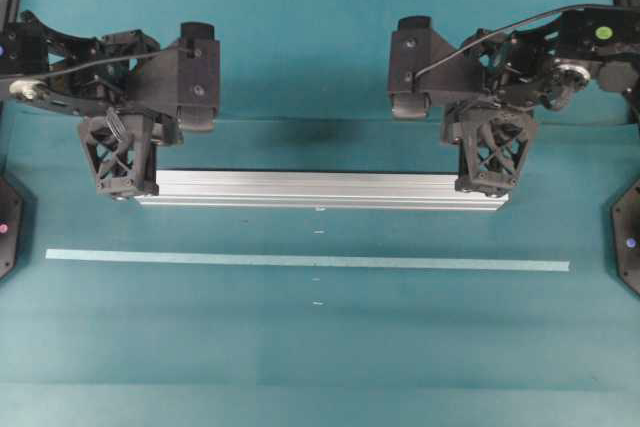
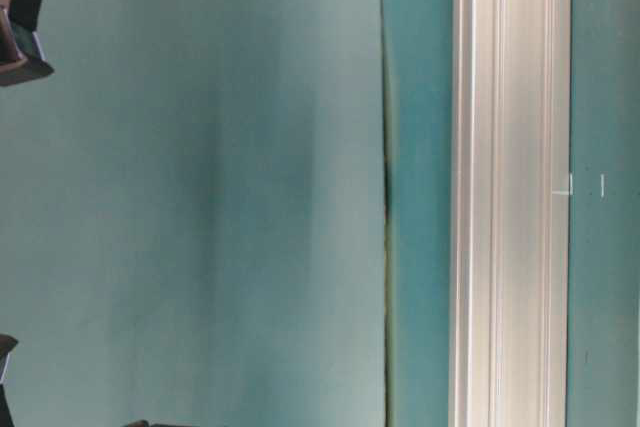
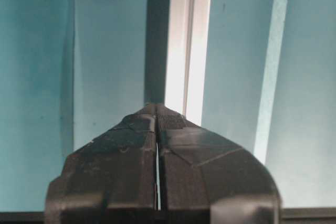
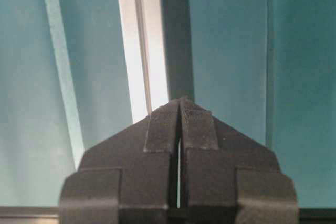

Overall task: Lift the metal rail with both hands and move it towards you.
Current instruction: 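Lower both open grippers down around the rail ends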

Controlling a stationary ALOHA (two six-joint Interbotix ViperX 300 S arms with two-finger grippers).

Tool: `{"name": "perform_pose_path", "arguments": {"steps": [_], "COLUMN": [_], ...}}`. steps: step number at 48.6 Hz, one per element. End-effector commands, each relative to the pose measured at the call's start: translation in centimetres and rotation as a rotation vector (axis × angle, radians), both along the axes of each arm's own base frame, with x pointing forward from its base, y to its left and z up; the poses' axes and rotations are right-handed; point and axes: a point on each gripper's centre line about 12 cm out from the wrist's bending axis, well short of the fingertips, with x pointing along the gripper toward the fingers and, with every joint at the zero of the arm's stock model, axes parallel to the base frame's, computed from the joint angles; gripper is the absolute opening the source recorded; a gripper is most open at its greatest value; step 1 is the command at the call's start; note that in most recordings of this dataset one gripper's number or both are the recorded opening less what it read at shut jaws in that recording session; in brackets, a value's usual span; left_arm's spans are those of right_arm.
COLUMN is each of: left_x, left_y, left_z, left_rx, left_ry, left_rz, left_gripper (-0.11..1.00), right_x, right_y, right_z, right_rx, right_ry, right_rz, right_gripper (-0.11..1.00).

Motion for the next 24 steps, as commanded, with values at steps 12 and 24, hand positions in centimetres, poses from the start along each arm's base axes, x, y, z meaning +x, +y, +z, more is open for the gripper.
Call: {"name": "perform_pose_path", "arguments": {"steps": [12, 24], "left_x": [0.05, -0.34], "left_y": [0.07, -0.01], "left_z": [0.32, -0.20], "left_rx": [0.030, 0.030], "left_ry": [-0.065, -0.059], "left_rz": [-0.027, -0.030], "left_gripper": [-0.04, 0.10], "right_x": [0.28, 0.13], "right_y": [-0.01, 0.01], "right_z": [0.19, -0.50], "right_rx": [-0.004, -0.006], "right_ry": [-0.017, -0.021], "right_rz": [0.003, 0.001], "right_gripper": [0.01, 0.21]}}
